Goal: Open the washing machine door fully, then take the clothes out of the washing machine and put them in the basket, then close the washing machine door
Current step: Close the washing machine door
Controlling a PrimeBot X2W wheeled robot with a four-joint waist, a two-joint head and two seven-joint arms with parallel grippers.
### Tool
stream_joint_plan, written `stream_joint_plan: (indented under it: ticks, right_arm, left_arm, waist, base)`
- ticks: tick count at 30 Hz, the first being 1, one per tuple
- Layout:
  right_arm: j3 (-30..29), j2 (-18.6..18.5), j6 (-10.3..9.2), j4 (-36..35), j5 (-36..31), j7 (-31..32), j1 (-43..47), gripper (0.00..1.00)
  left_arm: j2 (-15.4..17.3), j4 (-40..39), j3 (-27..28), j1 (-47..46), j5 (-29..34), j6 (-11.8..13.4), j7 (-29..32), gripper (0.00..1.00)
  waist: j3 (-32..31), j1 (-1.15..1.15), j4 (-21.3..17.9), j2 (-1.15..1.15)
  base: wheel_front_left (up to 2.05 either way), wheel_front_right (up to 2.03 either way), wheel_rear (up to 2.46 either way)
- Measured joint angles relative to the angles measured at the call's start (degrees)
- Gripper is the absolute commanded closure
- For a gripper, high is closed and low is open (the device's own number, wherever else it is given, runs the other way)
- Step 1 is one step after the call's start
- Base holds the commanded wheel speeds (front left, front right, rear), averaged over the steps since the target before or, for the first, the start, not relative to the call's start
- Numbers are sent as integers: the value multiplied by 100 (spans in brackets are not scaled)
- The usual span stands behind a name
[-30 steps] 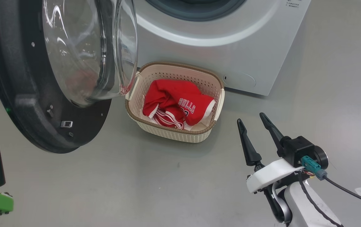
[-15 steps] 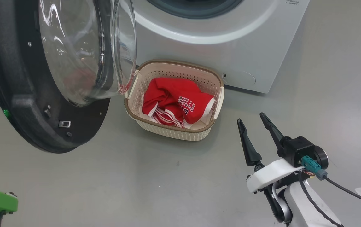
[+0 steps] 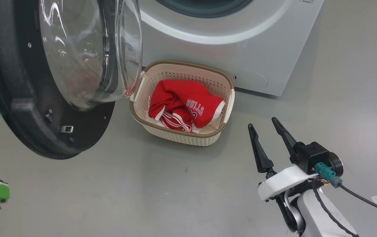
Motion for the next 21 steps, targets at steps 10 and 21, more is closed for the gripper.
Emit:
stream_joint_plan:
  ticks: [10, 21]
  right_arm:
    - [24, 1, 0, 5, 1, -1, -3, 0]
    - [21, 2, 0, 10, 7, -1, -3, 0]
  left_arm:
    - [-624, 260, 592, -437, -2360, 0, 1058, 100]
    - [-1159, 424, 1163, -788, -4501, 130, 2353, 100]
  waist:
    - [7, 0, -56, 0]
    - [14, 0, -88, 0]
  base:
    - [0, 0, 0]
    - [0, 0, 0]
